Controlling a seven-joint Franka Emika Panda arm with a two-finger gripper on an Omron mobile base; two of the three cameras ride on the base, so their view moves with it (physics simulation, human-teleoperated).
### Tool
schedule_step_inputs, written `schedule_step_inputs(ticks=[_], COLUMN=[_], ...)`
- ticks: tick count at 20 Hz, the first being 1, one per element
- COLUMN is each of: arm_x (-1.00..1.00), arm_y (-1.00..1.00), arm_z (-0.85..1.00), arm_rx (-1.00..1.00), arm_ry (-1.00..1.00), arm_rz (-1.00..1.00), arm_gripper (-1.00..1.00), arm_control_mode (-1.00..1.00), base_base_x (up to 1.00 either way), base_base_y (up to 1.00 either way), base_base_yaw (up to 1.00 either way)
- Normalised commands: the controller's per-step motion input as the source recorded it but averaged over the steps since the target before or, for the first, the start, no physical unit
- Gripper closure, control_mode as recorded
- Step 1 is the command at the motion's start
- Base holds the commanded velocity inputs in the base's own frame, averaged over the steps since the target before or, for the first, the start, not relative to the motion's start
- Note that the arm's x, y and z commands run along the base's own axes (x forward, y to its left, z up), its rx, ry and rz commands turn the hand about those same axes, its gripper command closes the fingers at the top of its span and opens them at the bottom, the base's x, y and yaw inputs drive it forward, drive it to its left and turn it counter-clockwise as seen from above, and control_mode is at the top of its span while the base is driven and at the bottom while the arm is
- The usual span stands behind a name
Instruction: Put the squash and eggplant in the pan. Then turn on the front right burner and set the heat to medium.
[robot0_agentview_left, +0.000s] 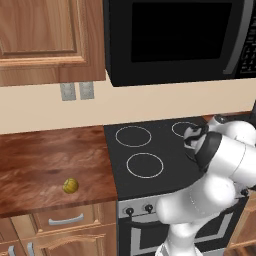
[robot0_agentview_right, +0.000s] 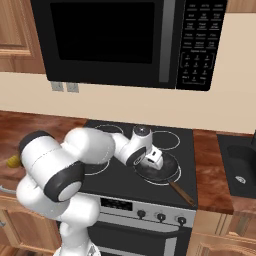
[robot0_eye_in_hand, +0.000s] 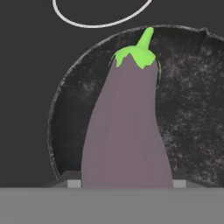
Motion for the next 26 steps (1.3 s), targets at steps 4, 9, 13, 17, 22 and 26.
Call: schedule_step_inputs(ticks=[4, 9, 13, 17, 22, 26], arm_x=[0.1, 0.04, 0.05, 0.05, 0.0, 0.0], arm_y=[-0.01, -0.05, -0.07, -0.07, -0.06, -0.03], arm_z=[-0.15, -0.1, -0.11, -0.07, -0.03, -0.01], arm_rx=[0.0, 0.0, 0.0, 0.0, 0.0, 0.0], arm_ry=[0.01, 0.0, 0.0, 0.0, 0.0, 0.0], arm_rz=[0.0, 0.0, 0.0, 0.0, 0.0, 0.0], arm_gripper=[1.0, 1.0, 1.0, 1.0, 1.0, 1.0], arm_control_mode=[-1.0, -1.0, -1.0, -1.0, -1.0, -1.0], base_base_x=[0.0, 0.0, 0.0, 0.0, 0.0, 0.0], base_base_y=[0.0, 0.0, 0.0, 0.0, 0.0, 0.0], base_base_yaw=[0.0, 0.0, 0.0, 0.0, 0.0, 0.0])
